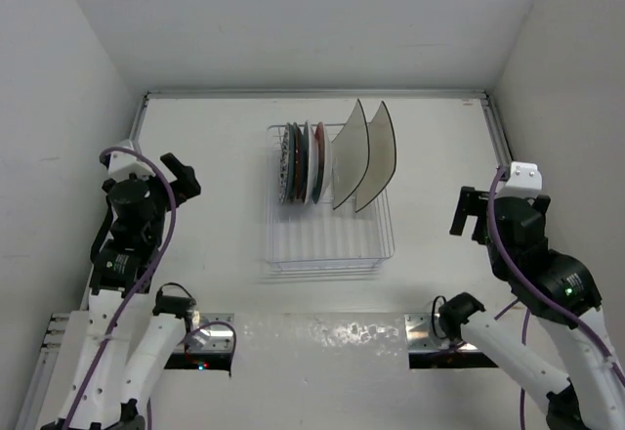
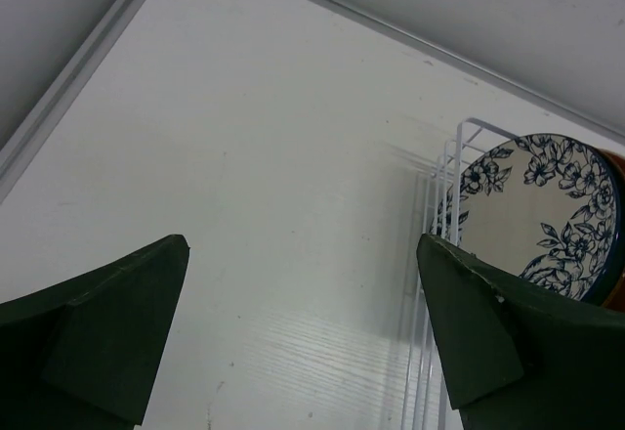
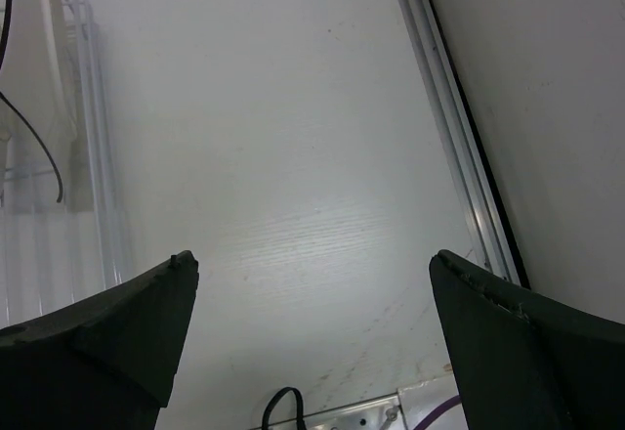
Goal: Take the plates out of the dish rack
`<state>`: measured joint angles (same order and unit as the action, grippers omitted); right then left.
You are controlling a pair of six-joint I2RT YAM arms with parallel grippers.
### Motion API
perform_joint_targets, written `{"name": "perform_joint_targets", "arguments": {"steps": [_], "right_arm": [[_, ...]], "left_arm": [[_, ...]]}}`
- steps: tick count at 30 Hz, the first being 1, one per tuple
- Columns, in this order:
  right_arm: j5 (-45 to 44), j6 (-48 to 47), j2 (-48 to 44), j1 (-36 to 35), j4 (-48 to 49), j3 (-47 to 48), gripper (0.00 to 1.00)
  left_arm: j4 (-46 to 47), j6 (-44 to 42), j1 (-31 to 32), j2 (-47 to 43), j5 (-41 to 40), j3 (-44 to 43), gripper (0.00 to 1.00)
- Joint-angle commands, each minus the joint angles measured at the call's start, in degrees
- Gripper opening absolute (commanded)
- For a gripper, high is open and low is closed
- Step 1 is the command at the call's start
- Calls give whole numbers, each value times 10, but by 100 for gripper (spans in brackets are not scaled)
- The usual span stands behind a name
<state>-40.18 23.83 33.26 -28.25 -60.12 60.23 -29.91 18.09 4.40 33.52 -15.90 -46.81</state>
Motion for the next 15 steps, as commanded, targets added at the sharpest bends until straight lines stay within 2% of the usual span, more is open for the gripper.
{"name": "perform_joint_targets", "arguments": {"steps": [1,5,8,12,15], "right_arm": [[-12,16,6,2,18,0,99],[-3,16,21,1,37,16,99],[34,17,51,2,68,50,99],[108,-11,155,2,76,133,99],[142,-38,295,2,45,243,99]], "left_arm": [[10,5,-4,-3,-11,-4,100],[9,8,-4,-3,-8,-4,100],[10,8,-4,1,-2,-3,100],[11,7,-4,5,5,-3,100],[14,5,-4,5,14,0,100]]}}
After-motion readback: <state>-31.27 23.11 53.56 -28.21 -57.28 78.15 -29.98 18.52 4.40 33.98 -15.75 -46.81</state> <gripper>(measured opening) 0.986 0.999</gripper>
